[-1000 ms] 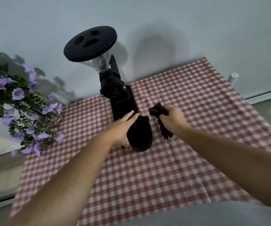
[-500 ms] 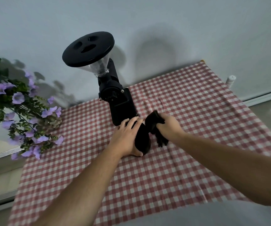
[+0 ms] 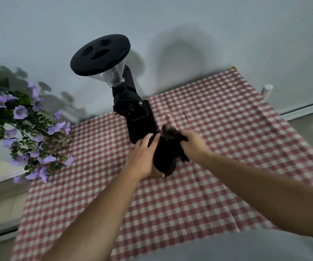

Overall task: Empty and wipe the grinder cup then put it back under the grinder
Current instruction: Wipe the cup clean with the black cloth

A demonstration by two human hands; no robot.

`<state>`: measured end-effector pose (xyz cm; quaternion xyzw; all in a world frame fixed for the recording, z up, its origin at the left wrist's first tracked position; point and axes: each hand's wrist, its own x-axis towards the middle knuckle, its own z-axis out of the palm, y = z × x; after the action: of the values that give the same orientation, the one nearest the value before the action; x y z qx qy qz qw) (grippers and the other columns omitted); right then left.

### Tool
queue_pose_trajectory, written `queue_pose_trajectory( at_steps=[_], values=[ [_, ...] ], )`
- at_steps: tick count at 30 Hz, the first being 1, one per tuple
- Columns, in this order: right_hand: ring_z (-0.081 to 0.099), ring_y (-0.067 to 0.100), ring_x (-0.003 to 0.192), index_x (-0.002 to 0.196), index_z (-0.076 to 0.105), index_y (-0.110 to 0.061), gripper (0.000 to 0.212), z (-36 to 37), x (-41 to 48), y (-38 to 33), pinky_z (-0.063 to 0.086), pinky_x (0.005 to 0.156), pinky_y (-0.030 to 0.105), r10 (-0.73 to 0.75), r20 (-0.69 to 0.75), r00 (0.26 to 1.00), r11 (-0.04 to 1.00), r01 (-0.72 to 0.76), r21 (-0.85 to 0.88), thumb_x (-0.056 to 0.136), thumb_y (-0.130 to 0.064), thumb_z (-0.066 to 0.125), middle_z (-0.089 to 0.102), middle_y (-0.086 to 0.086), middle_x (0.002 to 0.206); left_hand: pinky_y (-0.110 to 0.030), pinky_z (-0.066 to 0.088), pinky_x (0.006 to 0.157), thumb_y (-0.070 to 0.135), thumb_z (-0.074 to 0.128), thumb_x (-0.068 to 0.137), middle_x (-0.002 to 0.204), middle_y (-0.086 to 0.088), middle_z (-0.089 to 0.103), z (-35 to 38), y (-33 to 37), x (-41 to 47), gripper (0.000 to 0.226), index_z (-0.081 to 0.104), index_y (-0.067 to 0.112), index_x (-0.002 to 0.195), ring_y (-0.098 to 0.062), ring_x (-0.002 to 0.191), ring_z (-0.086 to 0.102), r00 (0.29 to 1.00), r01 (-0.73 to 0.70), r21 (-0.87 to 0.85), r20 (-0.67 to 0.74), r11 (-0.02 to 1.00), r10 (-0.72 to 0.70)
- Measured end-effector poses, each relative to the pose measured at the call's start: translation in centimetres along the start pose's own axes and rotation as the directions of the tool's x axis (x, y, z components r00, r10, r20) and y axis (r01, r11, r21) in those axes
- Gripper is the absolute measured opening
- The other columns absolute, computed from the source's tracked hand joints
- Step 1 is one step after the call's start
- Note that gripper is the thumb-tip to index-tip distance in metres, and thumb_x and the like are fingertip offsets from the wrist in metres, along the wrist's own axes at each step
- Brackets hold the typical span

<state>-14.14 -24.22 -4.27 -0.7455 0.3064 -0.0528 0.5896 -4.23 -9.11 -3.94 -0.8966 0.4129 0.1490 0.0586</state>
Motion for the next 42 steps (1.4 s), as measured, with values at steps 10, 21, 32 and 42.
queue_pose_trajectory(
  at_steps=[10,21,32,42],
  values=[
    [0.068,0.022,0.084,0.113,0.064,-0.011,0.037,-0.9,0.2,1.2,0.059,0.068,0.029,0.044,-0.030,0.999,0.998,-0.042,0.046,0.094,0.004,0.037,0.069,0.005,0.094,-0.055,0.026,0.114,0.068,0.078,0.061,0.163,0.001,-0.011,0.4,1.6,-0.3,0.132,-0.015,0.041,0.150,-0.030,0.149,-0.001,0.985,0.168,-0.255,0.002,0.952,-0.174],
    [0.052,0.021,0.119,0.124,0.062,-0.015,0.044,-1.7,-1.2,4.4,0.046,0.098,0.026,-0.152,0.153,0.976,0.861,0.207,-0.465,0.092,0.006,0.040,0.050,0.002,0.138,-0.046,0.029,0.114,0.059,0.084,0.054,0.159,0.009,0.006,0.1,0.0,0.6,0.129,0.005,0.036,0.153,-0.024,0.146,0.008,1.000,-0.009,-0.214,-0.009,0.977,0.007],
    [0.059,0.021,0.105,0.131,0.055,-0.019,0.042,0.4,-2.5,4.2,0.053,0.088,0.028,-0.016,0.223,0.975,0.769,0.154,-0.621,0.093,-0.002,0.045,0.052,0.002,0.131,-0.047,0.014,0.119,0.057,0.084,0.058,0.161,0.015,-0.010,0.1,-1.0,0.9,0.131,-0.002,0.036,0.154,-0.015,0.148,-0.017,0.997,-0.064,-0.193,0.033,0.979,0.071],
    [0.050,0.024,0.122,0.132,0.053,-0.014,0.050,1.1,-0.7,2.6,0.045,0.100,0.028,-0.103,0.143,0.984,0.942,0.142,-0.304,0.090,0.007,0.037,0.049,0.006,0.138,-0.051,0.038,0.109,0.061,0.085,0.056,0.162,0.000,-0.005,1.4,2.9,-0.4,0.134,-0.003,0.032,0.153,-0.033,0.144,0.023,0.874,0.390,-0.686,0.067,0.614,-0.481]
  ],
)
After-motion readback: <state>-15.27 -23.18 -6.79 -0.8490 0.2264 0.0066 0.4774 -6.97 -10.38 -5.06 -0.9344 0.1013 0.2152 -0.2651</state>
